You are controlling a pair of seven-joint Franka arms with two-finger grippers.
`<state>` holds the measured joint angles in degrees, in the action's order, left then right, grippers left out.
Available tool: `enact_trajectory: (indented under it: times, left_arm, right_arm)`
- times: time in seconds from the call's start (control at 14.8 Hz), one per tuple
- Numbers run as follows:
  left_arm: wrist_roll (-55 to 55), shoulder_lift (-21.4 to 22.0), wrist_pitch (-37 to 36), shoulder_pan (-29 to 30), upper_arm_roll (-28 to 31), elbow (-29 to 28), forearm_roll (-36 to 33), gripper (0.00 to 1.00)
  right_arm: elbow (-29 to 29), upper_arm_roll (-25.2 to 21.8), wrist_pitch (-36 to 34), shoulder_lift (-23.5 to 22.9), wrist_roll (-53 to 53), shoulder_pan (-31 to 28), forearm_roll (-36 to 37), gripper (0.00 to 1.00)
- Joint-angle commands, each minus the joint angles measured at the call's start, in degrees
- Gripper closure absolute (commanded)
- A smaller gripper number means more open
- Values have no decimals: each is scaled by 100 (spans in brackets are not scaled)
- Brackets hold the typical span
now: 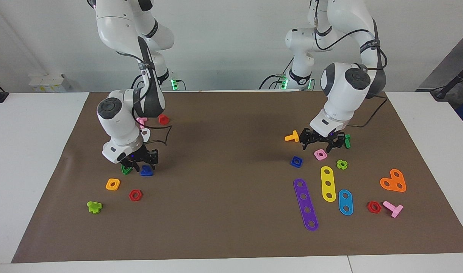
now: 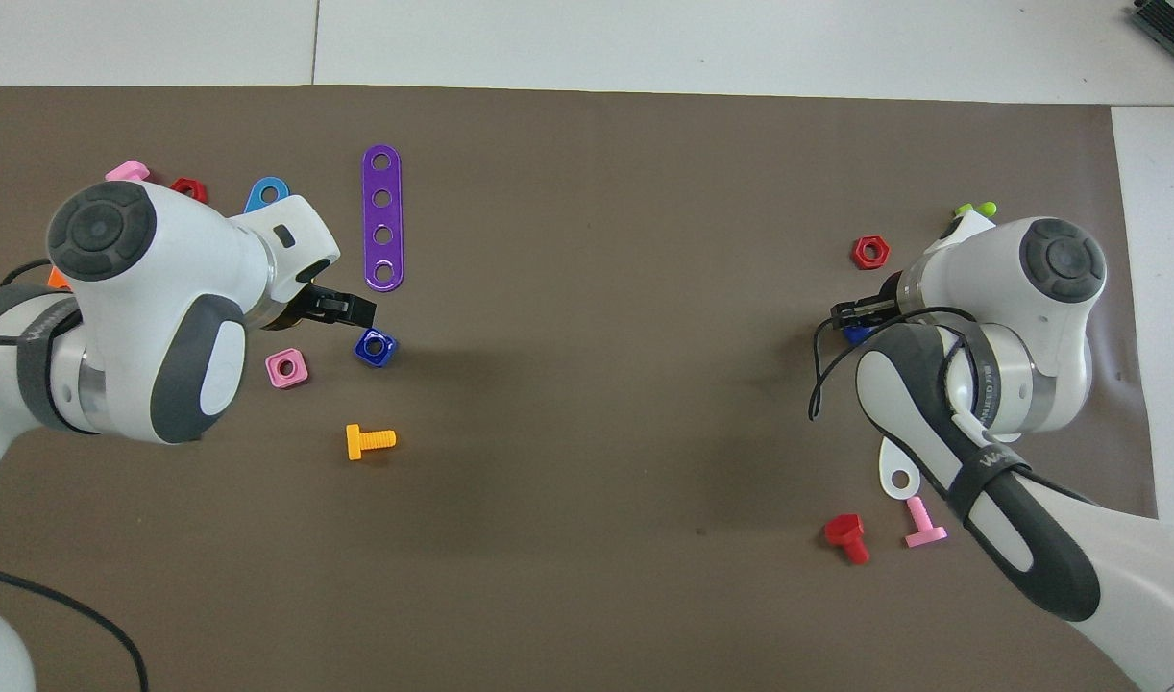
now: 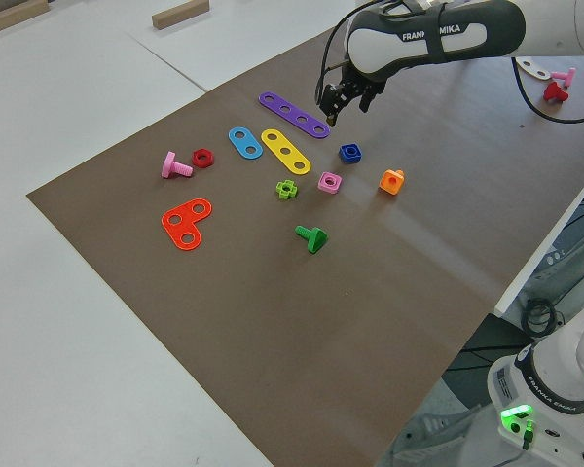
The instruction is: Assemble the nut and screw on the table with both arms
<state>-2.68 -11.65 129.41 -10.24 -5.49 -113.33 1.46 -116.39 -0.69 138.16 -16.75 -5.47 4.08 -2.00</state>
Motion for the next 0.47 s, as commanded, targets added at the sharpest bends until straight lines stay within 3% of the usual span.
enact_trajectory:
  times: [0.0,0.4]
  left_arm:
    - [-468,-144,252,-101,66,-155,64,8]
    - [-1075,-452,331,-224,66,-216,64,13]
  right_arm:
    - [-77,17,176,-22,-279,-56,-170,51]
    - [-86,17,97,-13,-288,-56,-170,53]
